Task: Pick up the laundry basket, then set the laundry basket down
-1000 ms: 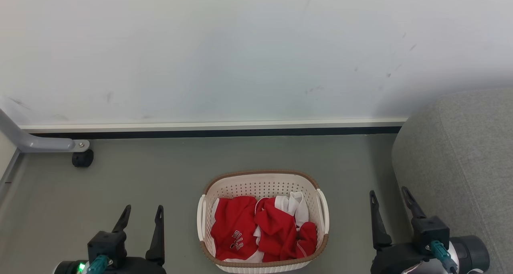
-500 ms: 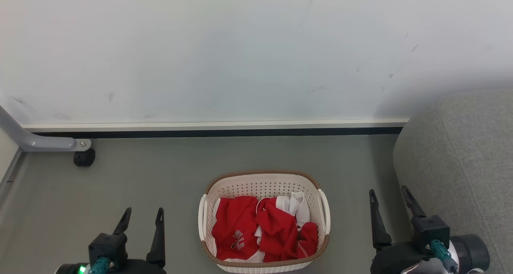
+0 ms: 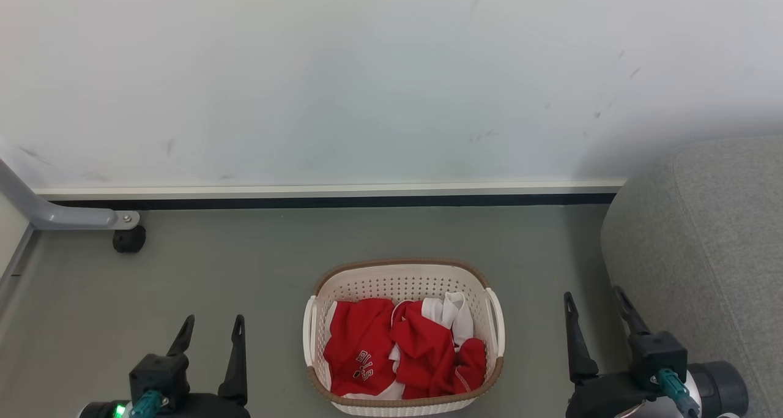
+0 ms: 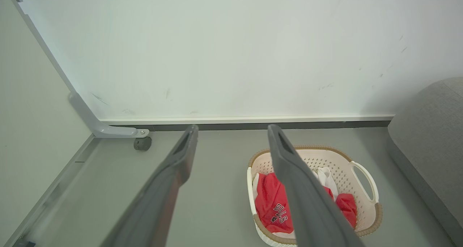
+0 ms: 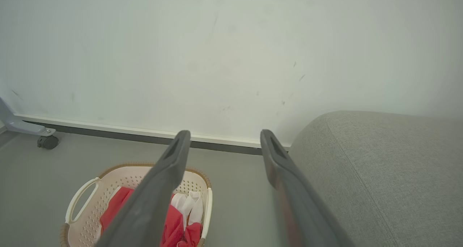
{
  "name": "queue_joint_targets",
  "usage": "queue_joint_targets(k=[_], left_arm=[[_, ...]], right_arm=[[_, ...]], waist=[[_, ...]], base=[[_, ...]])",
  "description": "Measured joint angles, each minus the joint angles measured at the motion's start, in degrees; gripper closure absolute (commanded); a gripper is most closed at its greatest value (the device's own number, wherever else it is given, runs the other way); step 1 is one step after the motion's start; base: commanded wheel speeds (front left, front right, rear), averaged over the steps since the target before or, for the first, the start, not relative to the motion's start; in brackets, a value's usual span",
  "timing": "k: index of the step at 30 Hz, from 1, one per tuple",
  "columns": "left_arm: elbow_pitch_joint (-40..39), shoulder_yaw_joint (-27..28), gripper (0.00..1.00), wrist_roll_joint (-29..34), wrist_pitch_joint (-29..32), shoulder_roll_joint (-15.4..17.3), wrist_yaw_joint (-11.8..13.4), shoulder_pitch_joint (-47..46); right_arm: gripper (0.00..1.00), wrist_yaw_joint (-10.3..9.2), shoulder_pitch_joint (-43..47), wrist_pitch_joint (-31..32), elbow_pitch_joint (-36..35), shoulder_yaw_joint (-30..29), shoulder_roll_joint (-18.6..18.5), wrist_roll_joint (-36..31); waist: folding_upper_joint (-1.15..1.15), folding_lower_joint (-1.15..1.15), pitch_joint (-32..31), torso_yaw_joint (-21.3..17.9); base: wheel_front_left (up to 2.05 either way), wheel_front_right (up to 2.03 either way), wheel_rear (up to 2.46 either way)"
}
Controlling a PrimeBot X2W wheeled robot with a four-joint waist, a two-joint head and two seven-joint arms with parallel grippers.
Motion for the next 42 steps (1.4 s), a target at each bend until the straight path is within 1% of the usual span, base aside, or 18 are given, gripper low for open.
queue_joint_targets(k=[19, 20, 25, 31, 38, 41, 42], left_arm=[[-0.68, 0.82, 0.0, 0.67, 0.24, -0.31, 0.0, 0.03], [-0.22, 0.7, 1.0, 0.64, 0.23, -0.37, -0.01, 0.04], [2.78, 0.01, 1.0, 0.41, 0.24, -1.37, -0.01, 1.32], [3.36, 0.85, 1.0, -1.74, 0.49, -1.77, -0.57, 1.6], [3.9, 2.08, 1.0, -8.0, 1.49, -2.2, -1.6, 1.48], [4.11, 2.61, 1.0, -9.95, 1.69, -2.48, -2.09, 1.41], [4.11, 2.61, 1.0, -9.95, 1.69, -2.48, -2.09, 1.41]], right_arm=[[0.0, 0.0, 0.1, 0.46, -0.41, 0.01, 0.02, -0.01], [1.0, 0.01, 0.16, 0.46, 0.08, 0.04, 0.05, 0.01], [1.0, 0.01, 1.98, 0.53, 3.39, 0.14, 0.22, 0.01], [1.0, 0.54, 2.57, 0.52, 3.79, -0.45, 0.26, 2.12], [1.0, 1.64, 2.48, 1.01, 4.26, -1.86, 0.29, 8.5], [1.0, 2.05, 2.45, 1.51, 4.41, -2.38, 0.3, 12.01], [1.0, 2.05, 2.45, 1.51, 4.41, -2.38, 0.3, 12.01]], waist=[[0.0, 0.0, 0.41, -0.1], [0.0, 0.0, 0.42, -0.1], [0.0, 0.0, 0.42, -0.11], [0.0, 0.0, 0.33, -0.18], [0.0, 0.0, 0.02, -0.37], [0.0, 0.0, -0.09, -0.44], [0.0, 0.0, -0.09, -0.44]], base=[[0.0, 0.0, 0.0], [0.0, 0.0, 0.0], [0.0, 0.0, 0.0], [0.0, 0.0, 0.0], [0.0, 0.0, 0.0], [0.0, 0.0, 0.0], [0.0, 0.0, 0.0]])
